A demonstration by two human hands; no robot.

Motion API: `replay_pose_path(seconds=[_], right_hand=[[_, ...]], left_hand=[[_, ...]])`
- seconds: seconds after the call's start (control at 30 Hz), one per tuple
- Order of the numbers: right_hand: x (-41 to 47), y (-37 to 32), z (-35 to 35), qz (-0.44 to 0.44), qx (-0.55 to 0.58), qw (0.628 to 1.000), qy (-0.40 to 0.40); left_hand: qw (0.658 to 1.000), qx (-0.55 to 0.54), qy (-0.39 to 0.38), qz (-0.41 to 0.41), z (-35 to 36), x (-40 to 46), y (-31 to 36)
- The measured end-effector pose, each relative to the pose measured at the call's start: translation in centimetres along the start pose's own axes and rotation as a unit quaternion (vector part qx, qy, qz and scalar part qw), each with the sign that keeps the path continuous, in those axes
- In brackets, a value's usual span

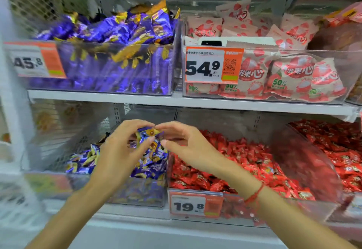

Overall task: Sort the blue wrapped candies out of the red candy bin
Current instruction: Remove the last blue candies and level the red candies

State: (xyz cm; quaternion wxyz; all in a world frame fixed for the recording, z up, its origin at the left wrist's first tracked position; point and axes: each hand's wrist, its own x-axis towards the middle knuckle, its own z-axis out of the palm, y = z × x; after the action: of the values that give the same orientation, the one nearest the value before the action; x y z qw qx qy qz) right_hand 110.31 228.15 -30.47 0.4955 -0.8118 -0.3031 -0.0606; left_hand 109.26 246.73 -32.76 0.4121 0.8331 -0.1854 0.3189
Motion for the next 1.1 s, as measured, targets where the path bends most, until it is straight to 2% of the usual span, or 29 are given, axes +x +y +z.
replay_pose_path(seconds=[0.07,0.13,0.23,0.43,0.5,0.63,0.7,0.87,1.0,1.1], right_hand=[[0.8,0.9,0.9,-0.059,-0.216,0.974,-0.022],[0.8,1.5,1.0,-0.058,-0.326,0.943,-0.041],[-0.2,1.6,0.3,-0.021,-0.327,0.944,-0.043],[-6.0,2.0,-5.3,0.028,-0.378,0.925,-0.022],[-8.2,3.0,-7.9,0.059,-0.411,0.909,0.027],[-12.0,5.5,-13.5,0.121,-0.477,0.847,0.199],[-13.4,6.5,-15.3,0.15,-0.475,0.832,0.242],[-15.4,8.8,-16.6,0.152,-0.461,0.836,0.256],[-16.1,10.0,-16.8,0.134,-0.442,0.841,0.281],[-16.0,10.1,-16.8,0.125,-0.427,0.846,0.293]], left_hand=[[0.996,0.079,-0.035,-0.006,-1.3,0.0,-2.2],[0.984,0.115,-0.127,-0.048,-2.0,-0.3,-3.5],[0.963,0.161,-0.204,-0.066,-1.8,-0.9,-3.7],[0.981,0.107,-0.158,0.029,0.1,-0.5,1.8],[0.98,0.085,-0.174,0.044,2.2,0.0,4.2],[0.968,0.075,-0.224,0.089,8.1,1.7,8.1],[0.956,0.087,-0.26,0.104,11.6,2.8,9.1],[0.929,0.091,-0.347,0.093,20.7,5.0,10.0],[0.904,0.144,-0.397,0.064,26.6,5.6,10.3],[0.866,0.201,-0.456,0.028,29.9,5.8,10.2]])
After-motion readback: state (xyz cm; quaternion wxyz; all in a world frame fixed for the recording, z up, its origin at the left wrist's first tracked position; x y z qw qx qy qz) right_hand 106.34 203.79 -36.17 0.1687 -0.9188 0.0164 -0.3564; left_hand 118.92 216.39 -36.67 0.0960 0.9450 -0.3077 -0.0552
